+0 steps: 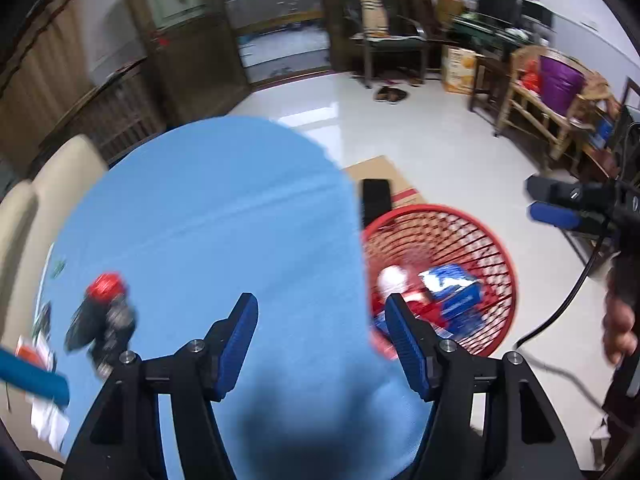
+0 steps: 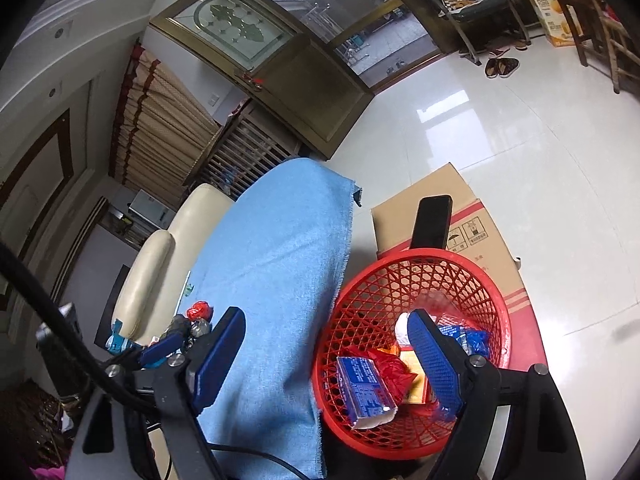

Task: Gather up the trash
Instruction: 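Open both tools to drop the blue carton and box into the basket, then reach left tool to the black plastic bag and grasp it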

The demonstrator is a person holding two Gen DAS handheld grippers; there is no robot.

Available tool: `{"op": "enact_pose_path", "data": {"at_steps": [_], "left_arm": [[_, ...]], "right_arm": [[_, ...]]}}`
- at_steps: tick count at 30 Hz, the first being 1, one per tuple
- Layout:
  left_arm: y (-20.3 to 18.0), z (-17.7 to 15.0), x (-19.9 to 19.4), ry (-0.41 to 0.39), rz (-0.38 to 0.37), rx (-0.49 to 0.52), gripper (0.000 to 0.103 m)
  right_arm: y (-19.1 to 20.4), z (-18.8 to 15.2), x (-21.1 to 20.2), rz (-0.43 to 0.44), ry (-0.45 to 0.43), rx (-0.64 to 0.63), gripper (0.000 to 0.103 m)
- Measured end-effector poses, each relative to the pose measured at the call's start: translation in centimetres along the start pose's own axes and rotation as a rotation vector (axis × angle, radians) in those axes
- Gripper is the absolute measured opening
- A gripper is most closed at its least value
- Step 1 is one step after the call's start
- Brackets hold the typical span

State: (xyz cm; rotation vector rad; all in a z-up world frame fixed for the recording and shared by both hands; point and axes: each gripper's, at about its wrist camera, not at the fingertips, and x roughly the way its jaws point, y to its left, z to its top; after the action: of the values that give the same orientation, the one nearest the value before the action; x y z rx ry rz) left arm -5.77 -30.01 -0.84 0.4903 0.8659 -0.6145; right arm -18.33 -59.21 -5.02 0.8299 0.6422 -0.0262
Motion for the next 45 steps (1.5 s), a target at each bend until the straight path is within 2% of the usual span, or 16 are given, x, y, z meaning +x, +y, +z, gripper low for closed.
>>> {"op": "enact_pose_path", "data": {"at_steps": [10, 15, 19, 23, 28, 32, 37, 40, 45], "left_arm": [[11.4, -7.5, -2.7, 0.001, 0.223, -0.265, 0.069], [17.1, -10.3, -3.2, 0.009, 0.290, -0.405, 0.069], [20.5, -10.9, -2.8, -0.009, 0.300, -0.478, 0.071], [22.7, -10.5, -0.8, -0.019, 0.284, -0.483, 0.072], [24.8, -9.3, 2.4, -0.014, 0.198, -0.498, 0.072], [25.7, -7.9, 5.8, 0.037, 0.128, -0.471, 0.072], [26.2, -8.5, 8.7, 0.075, 0.050, -0.476, 0.072], [26.1, -9.4, 9.0, 0.053, 0.000, -0.490, 0.042], [26.2, -10.8, 7.0, -0.008, -0.036, -0.518, 0.034]], "right_arm": [[2.7, -1.5, 3.2, 0.009, 0.100, -0.054, 0.086], [6.1, -2.3, 5.2, 0.013, 0.147, -0.126, 0.086], [8.7, -3.1, 6.9, 0.017, 0.187, -0.178, 0.086], [11.0, -4.4, 8.7, 0.015, 0.237, -0.223, 0.086], [12.6, -5.6, 10.2, 0.001, 0.285, -0.255, 0.086], [13.2, -5.9, 11.0, -0.009, 0.307, -0.255, 0.086], [14.3, -6.4, 11.9, -0.023, 0.324, -0.277, 0.086], [15.3, -6.5, 12.9, -0.034, 0.337, -0.303, 0.086], [18.9, -6.4, 15.9, -0.020, 0.357, -0.386, 0.086]]}}
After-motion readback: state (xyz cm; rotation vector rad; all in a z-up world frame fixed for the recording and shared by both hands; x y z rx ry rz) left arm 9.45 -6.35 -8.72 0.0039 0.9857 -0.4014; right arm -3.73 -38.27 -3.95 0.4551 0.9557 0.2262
